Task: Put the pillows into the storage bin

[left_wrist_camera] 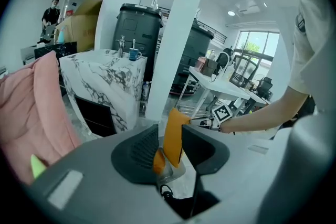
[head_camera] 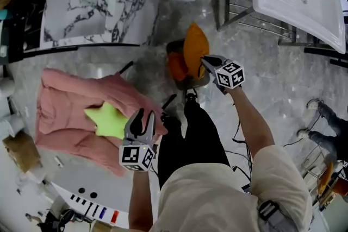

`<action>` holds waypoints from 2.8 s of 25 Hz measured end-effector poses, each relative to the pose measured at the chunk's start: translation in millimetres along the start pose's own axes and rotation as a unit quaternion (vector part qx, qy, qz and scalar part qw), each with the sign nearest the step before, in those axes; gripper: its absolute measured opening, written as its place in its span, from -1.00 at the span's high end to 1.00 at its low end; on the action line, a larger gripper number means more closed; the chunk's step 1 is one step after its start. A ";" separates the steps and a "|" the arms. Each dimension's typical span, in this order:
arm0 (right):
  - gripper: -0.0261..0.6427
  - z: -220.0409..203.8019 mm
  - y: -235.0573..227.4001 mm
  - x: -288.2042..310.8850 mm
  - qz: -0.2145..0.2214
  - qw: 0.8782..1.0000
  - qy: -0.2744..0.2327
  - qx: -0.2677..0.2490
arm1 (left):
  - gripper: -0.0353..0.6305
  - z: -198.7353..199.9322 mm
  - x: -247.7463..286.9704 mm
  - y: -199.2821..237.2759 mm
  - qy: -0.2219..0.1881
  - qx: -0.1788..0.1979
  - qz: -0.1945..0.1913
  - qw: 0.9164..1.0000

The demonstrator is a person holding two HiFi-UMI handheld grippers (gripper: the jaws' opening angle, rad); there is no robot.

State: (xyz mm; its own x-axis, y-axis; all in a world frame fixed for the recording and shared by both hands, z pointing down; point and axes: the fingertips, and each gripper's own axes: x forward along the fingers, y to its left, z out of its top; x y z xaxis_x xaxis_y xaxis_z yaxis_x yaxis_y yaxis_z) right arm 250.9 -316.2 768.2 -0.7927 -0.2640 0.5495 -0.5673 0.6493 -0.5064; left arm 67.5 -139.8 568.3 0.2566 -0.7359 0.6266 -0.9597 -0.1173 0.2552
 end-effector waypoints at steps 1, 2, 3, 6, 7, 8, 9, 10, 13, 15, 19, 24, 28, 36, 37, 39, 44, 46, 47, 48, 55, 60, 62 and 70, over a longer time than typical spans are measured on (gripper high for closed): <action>0.86 -2.3 -4.0 6.4 -0.001 1.000 0.006 -0.003 | 0.44 -1.1 1.4 1.3 0.003 -0.003 0.002 1.000; 0.86 -4.9 -7.7 13.0 -0.003 1.000 0.013 -0.006 | 0.43 -2.5 2.6 2.8 0.006 -0.004 0.003 1.000; 0.86 -7.6 -11.2 19.7 -0.005 1.000 0.019 -0.006 | 0.43 -3.9 3.8 4.7 0.009 -0.005 0.004 1.000; 0.86 -16.1 -21.3 38.7 -0.011 0.999 0.032 -0.004 | 0.43 -6.8 6.7 11.1 0.016 -0.009 0.010 1.000; 0.86 -20.1 -24.8 44.7 -0.014 0.999 0.037 -0.003 | 0.43 -7.7 7.0 13.2 0.018 -0.012 0.012 1.000; 0.86 -25.1 -29.0 50.6 -0.019 0.999 0.044 -0.002 | 0.43 -8.9 7.2 15.5 0.020 -0.015 0.015 1.000; 0.86 -30.9 -34.2 56.6 -0.024 0.998 0.051 0.000 | 0.43 -10.4 7.8 17.9 0.022 -0.018 0.016 0.999; 0.86 -37.6 -40.2 62.6 -0.031 0.998 0.060 0.001 | 0.43 -12.3 8.8 19.9 0.025 -0.020 0.017 0.999; 0.86 -61.4 -59.6 79.4 -0.053 0.994 0.100 -0.010 | 0.43 -22.1 13.7 22.4 0.036 -0.025 0.018 0.999; 0.86 -77.1 -70.5 86.2 -0.062 0.990 0.124 -0.012 | 0.43 -29.9 17.2 20.8 0.045 -0.031 0.017 0.998; 0.85 -92.3 -87.2 95.7 -0.070 0.989 0.131 0.015 | 0.43 -37.3 26.2 18.6 0.057 -0.037 0.013 0.998; 0.85 -109.3 -104.0 106.8 -0.094 0.983 0.151 0.042 | 0.43 -42.4 37.1 21.3 0.061 -0.047 0.014 0.997; 0.85 -123.2 -117.3 113.8 -0.115 0.978 0.164 0.052 | 0.43 -38.1 43.9 23.0 0.061 -0.044 0.014 0.997; 0.51 -136.6 -139.7 112.5 -0.206 0.956 0.207 -0.002 | 0.43 -39.4 39.5 36.6 0.059 -0.052 0.031 0.996; 0.41 -137.0 -137.8 111.5 -0.208 0.955 0.210 -0.006 | 0.43 -38.8 37.5 36.0 0.058 -0.052 0.031 0.996; 0.36 -135.5 -132.1 107.1 -0.209 0.956 0.208 -0.007 | 0.43 -35.1 32.6 35.0 0.053 -0.050 0.031 0.997; 0.36 -114.2 -106.4 95.6 -0.196 0.964 0.178 0.005 | 0.43 -18.5 21.2 38.2 0.030 -0.043 0.032 0.998; 0.36 -106.3 -92.5 87.4 -0.184 0.968 0.171 -0.002 | 0.43 -10.4 15.8 36.4 0.018 -0.041 0.033 0.998; 0.36 -103.1 -85.8 83.0 -0.178 0.969 0.171 -0.011 | 0.43 -6.3 13.0 35.4 0.012 -0.040 0.033 0.999; 0.36 -100.2 -79.2 78.7 -0.171 0.970 0.173 -0.023 | 0.43 -2.6 10.2 34.4 0.006 -0.039 0.033 0.999; 0.36 -77.3 -26.2 51.5 -0.128 0.975 0.164 -0.079 | 0.43 -1.2 -16.3 28.1 -0.031 -0.035 0.041 0.998; 0.36 -47.2 23.9 30.8 -0.098 0.984 0.120 -0.085 | 0.43 4.2 -37.3 25.5 -0.051 -0.037 0.060 0.996; 0.37 -29.3 49.6 21.4 -0.082 0.988 0.097 -0.089 | 0.43 6.8 -49.9 25.8 -0.060 -0.041 0.072 0.995; 0.37 35.4 162.7 21.6 0.007 0.986 0.039 -0.161 | 0.43 -6.8 -91.2 48.5 -0.092 -0.071 0.122 0.986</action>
State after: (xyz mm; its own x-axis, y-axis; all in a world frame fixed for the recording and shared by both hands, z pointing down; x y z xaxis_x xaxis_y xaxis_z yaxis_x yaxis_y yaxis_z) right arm 133.6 -241.4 674.1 -0.7726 -0.2062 0.6005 -0.4464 0.8489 -0.2829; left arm -1.7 -73.8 528.5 -0.0172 -0.8405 0.5415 -0.9611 0.1632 0.2228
